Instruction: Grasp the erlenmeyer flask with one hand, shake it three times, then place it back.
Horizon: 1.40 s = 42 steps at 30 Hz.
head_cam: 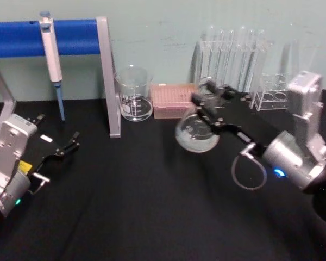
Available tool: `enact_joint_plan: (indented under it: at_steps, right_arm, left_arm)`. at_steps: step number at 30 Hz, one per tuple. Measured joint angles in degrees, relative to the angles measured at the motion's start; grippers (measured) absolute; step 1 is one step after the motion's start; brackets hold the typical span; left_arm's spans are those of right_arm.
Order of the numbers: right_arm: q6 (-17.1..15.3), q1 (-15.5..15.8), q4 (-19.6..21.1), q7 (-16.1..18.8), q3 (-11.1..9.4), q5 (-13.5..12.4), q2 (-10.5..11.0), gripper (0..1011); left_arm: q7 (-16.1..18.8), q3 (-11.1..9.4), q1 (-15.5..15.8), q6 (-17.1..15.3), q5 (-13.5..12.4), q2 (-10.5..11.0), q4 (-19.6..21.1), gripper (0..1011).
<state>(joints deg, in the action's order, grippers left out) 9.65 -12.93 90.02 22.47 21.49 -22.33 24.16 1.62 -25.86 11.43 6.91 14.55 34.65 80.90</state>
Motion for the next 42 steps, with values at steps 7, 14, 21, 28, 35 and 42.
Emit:
enact_joint_plan:
  at_steps: [7,14,21,28,35,42]
  right_arm:
    - [-0.55,5.55,4.67,-5.91,-5.99,1.71,2.09,450]
    - [-1.29,9.60,7.62,-9.54,-10.08,2.94,2.48,450]
    - [-1.54,10.26,8.06,-9.00,-10.97,3.28,1.66,450]
    - [-1.82,7.62,6.25,-4.63,-8.46,3.23,0.00,450]
    - [-2.28,4.06,3.87,0.69,-4.53,2.82,-2.09,450]
    - [-2.45,-0.21,1.15,6.63,1.03,1.54,-4.06,450]
  left_arm:
    - [0.00,0.00,0.00,0.00,0.00,0.00,0.00,1001]
    - [0.00,0.00,0.00,0.00,0.00,0.00,0.00,1001]
    - [0.00,0.00,0.00,0.00,0.00,0.00,0.00,1001]
    - [0.00,0.00,0.00,0.00,0.00,0.00,0.00,1001]
    - [0.00,0.00,0.00,0.00,0.00,0.00,0.00,1001]
    - [0.00,0.00,0.00,0.00,0.00,0.00,0.00,1001]
